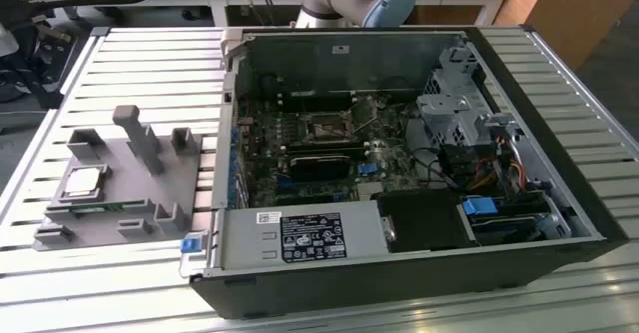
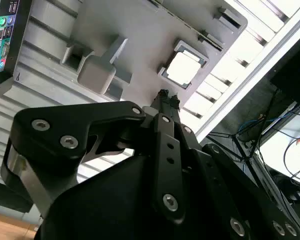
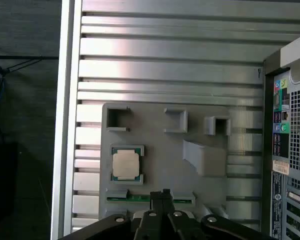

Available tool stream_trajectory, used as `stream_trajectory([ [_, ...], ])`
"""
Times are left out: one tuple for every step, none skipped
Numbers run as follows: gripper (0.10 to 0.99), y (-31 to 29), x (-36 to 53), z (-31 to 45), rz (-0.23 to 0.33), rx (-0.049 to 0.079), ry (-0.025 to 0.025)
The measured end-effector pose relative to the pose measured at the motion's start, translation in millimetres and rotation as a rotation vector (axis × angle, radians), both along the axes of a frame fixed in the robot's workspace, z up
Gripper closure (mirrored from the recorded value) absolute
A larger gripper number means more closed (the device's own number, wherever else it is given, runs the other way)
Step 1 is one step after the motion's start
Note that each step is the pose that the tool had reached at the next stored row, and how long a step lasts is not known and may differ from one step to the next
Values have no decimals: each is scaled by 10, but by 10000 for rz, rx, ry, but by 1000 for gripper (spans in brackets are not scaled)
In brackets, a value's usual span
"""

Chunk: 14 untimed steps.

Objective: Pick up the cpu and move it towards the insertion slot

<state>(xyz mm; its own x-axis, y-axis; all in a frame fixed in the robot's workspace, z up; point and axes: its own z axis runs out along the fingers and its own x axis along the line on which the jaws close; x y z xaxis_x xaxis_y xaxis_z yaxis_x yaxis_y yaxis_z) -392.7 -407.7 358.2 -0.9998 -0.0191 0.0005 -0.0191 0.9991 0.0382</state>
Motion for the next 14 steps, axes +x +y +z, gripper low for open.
stream_trajectory([
  [980,0,0,0,0,0,0],
  [980,0,0,0,0,0,0],
  [980,0,0,0,0,0,0],
  [980,0,0,0,0,0,0],
  [980,0,0,0,0,0,0],
  [980,0,0,0,0,0,0],
  [980,0,-2,1,0,-2,2],
  [980,0,-6,1,0,-2,2],
  [980,0,-11,1,-1,-1,1],
  [980,0,-20,0,-1,0,0],
  [980,0,-33,-1,-1,0,0],
  [980,0,-50,-2,0,-1,1],
  [980,0,-71,-3,0,-1,1],
  [980,0,-89,-5,0,-1,1],
])
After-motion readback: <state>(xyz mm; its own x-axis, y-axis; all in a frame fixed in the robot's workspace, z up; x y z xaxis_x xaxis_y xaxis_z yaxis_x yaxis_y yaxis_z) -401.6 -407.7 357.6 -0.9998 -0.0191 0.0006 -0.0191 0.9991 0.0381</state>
